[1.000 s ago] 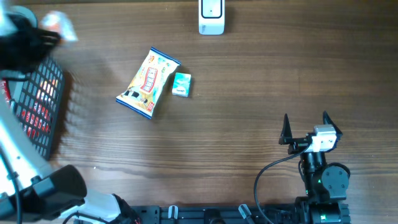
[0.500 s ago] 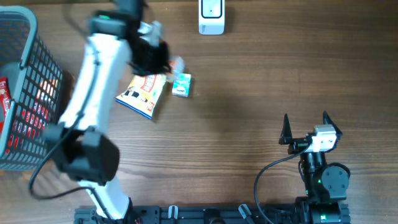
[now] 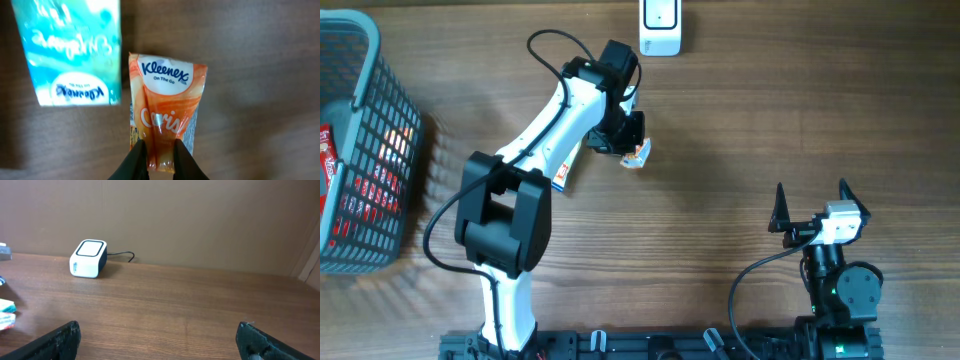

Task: Scan the item barcode
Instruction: 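Carry the orange tissue pack out and set it beside the green pack, then lower the left gripper into the basket and grasp the red snack bag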

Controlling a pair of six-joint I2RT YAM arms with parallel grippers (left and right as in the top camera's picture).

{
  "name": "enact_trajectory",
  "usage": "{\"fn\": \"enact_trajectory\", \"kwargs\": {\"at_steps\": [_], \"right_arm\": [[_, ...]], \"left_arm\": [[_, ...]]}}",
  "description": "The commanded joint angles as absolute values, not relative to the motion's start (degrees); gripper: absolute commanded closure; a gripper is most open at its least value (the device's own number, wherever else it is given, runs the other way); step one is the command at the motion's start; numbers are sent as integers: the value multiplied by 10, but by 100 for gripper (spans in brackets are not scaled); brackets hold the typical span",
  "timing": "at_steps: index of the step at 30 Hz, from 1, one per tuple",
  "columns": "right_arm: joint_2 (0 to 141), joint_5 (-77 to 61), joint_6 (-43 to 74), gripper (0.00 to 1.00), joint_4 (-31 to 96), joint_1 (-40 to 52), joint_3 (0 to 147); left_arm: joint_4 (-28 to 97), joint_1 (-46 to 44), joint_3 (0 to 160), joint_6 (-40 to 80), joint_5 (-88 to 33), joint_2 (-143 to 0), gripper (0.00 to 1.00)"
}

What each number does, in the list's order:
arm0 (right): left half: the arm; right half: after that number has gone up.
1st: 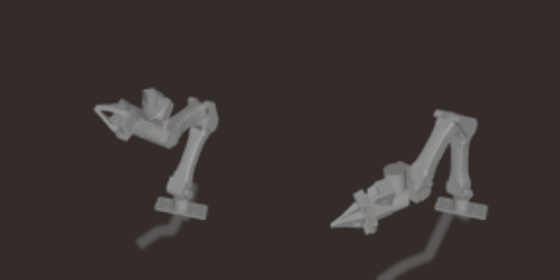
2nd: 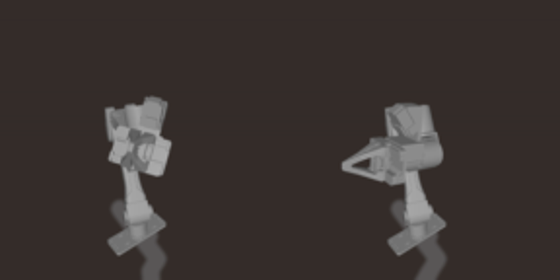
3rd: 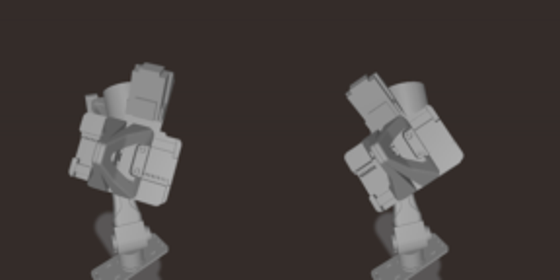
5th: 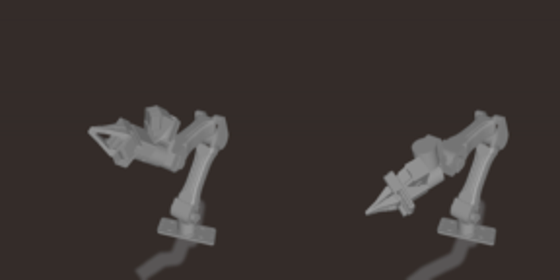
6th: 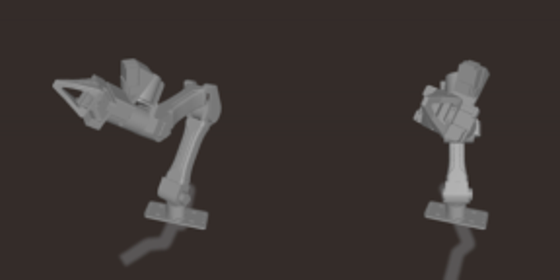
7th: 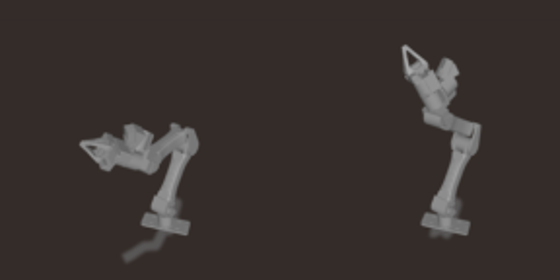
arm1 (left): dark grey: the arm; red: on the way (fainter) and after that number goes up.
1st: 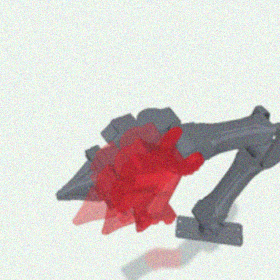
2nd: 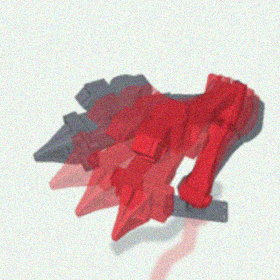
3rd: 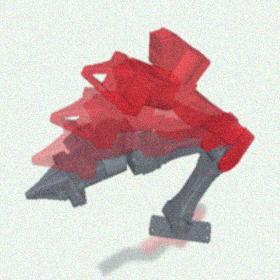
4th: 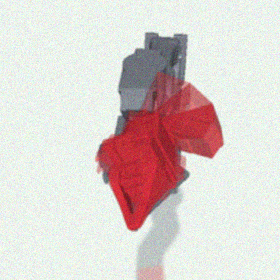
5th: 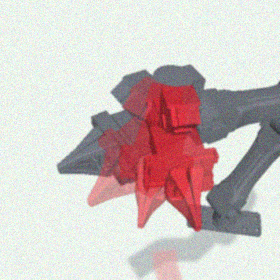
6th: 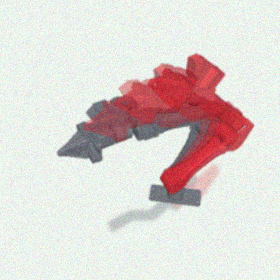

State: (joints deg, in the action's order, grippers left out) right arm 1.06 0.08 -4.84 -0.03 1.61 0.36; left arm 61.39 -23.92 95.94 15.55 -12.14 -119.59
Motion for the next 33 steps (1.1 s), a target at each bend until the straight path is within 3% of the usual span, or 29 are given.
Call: {"fn": "enact_trajectory", "kwargs": {"at_steps": [1, 4, 6, 7, 15, 22, 27, 33], "right_arm": [[8, 0, -54, 0, -3, 14, 3], [8, 0, -54, 0, -3, 14, 3], [8, 0, -54, 0, -3, 14, 3], [8, 0, -54, 0, -3, 14, 3], [8, 0, -54, 0, -3, 14, 3], [8, 0, -55, 0, -3, 14, 3], [8, 0, -54, 0, -3, 14, 3], [8, 0, -55, 0, -3, 14, 3]], "left_arm": [[598, -241, 955, 159, -72, -1200, 83], [587, -240, 955, 159, -72, -1200, 50], [580, -240, 955, 159, -72, -1200, 9], [576, -240, 955, 159, -72, -1200, 0], [645, -215, 1068, 159, -104, -1171, 0], [771, -134, 1258, 159, -106, -1092, 0], [815, -6, 1328, 162, -78, -1006, 0], [811, 231, 1328, 234, -65, -928, 0]]}}
